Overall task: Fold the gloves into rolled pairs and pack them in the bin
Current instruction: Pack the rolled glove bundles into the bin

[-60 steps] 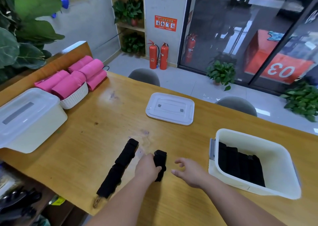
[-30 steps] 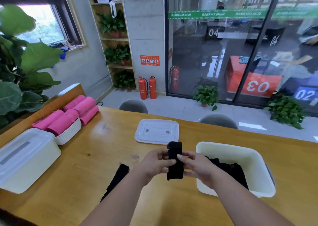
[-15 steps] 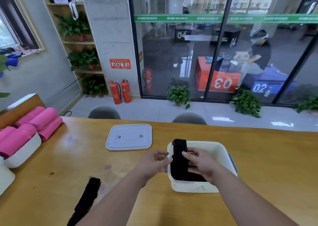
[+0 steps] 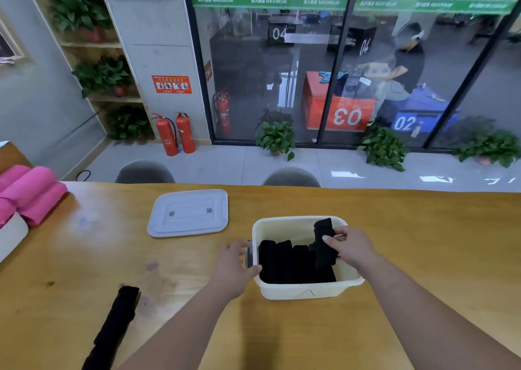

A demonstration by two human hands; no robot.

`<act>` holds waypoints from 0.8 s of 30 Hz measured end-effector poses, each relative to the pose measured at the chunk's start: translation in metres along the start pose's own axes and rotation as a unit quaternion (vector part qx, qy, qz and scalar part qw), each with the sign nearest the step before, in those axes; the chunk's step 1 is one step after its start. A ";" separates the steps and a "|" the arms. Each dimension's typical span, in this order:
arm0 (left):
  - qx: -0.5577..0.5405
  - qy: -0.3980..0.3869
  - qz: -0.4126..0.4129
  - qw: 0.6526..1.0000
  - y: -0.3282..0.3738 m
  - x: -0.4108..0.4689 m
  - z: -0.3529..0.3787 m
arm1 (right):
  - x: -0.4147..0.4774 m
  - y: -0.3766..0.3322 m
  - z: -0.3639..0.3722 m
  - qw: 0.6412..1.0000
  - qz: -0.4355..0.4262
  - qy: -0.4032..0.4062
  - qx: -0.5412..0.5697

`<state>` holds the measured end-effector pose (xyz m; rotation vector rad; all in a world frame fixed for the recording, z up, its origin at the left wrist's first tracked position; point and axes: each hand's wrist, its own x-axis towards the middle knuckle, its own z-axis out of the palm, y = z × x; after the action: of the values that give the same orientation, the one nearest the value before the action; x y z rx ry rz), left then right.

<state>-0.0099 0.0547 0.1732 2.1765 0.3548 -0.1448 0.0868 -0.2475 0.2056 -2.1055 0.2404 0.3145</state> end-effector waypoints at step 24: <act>-0.040 0.013 -0.021 0.999 -0.013 -0.005 0.002 | 0.042 0.034 0.067 0.980 0.068 -0.097 -0.161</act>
<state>-0.0186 0.0589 0.1631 2.0939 0.4138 -0.1224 0.1082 -0.2101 0.1309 -2.3606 0.2297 0.6764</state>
